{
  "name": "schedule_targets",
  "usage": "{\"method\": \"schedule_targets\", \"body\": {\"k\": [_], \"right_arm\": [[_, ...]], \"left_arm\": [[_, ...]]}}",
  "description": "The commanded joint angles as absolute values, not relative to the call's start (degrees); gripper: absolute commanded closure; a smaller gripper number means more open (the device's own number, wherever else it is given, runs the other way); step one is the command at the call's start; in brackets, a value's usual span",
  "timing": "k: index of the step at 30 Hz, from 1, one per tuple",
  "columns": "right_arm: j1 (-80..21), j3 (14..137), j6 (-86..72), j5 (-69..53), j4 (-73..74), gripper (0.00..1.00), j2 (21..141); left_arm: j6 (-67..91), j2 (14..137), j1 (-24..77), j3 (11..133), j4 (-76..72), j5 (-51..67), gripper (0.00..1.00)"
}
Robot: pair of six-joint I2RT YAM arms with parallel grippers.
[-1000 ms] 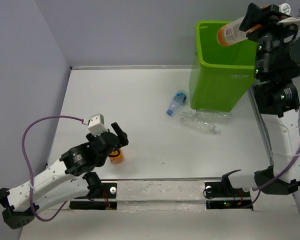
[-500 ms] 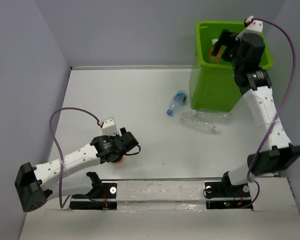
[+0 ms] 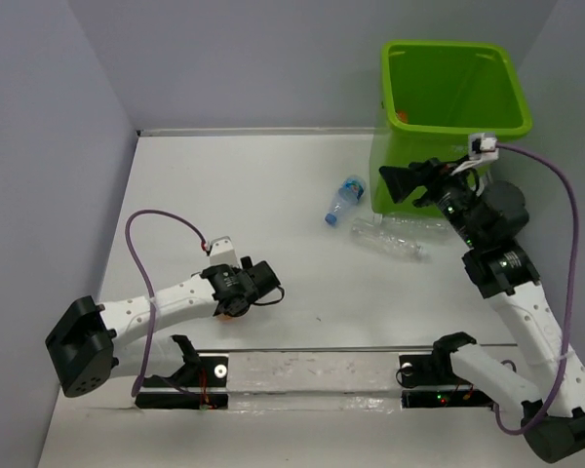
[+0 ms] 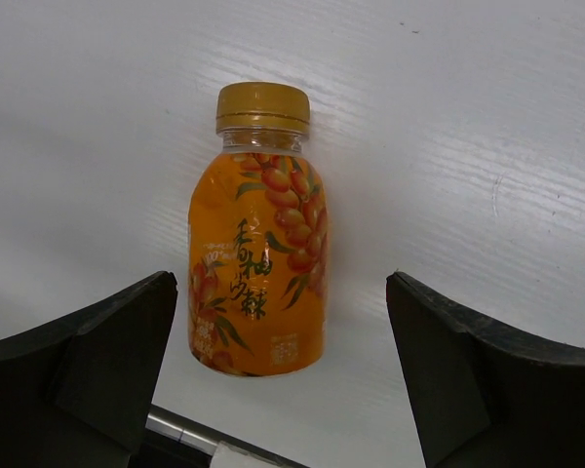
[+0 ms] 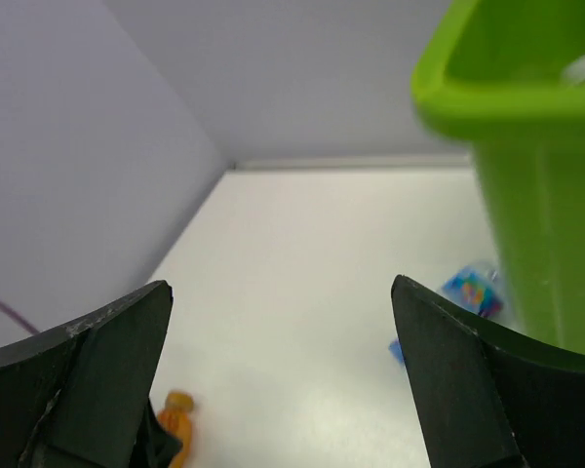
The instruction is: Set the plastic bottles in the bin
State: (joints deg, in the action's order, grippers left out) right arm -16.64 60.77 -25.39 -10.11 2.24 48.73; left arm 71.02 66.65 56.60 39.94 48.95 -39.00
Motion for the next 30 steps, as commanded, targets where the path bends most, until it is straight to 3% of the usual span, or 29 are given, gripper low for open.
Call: {"method": "schedule_targets", "body": {"k": [1,7,13,16,20,26,30], "right_arm": [[-25.6,51.2,-25.1,-11.4,1.1,0.01,47.7],[-29.4,41.6,-27.3,-9.9,2.5,0.01,42.2],[-29.9,38.8,-29.6,-12.3,3.7,0.02,40.0],[-30.4,38.5,-30.1,-12.7,3.9,0.02,41.4],[-30.9,38.8,-30.2,-13.4,2.9,0.02,44.2],[-32.7,41.0,-30.1,-13.6,2.0,0.02,47.6],[-36.1,43.1,-31.3,-13.6,0.9,0.02,51.9]], "left_arm": [[69.8,65.4,55.5,38.0,43.3,-39.7,0.03],[63.0,66.5,55.2,35.7,34.8,-35.8,0.08],[59.2,70.2,54.8,33.9,27.0,-33.1,0.37],[58.0,69.3,54.7,33.7,25.1,-33.3,0.58],[56.5,66.4,54.7,33.2,23.0,-34.0,0.74],[48.2,64.6,54.8,35.0,20.3,-29.9,0.96],[41.7,63.3,56.7,38.7,17.8,-23.0,1.00]]}}
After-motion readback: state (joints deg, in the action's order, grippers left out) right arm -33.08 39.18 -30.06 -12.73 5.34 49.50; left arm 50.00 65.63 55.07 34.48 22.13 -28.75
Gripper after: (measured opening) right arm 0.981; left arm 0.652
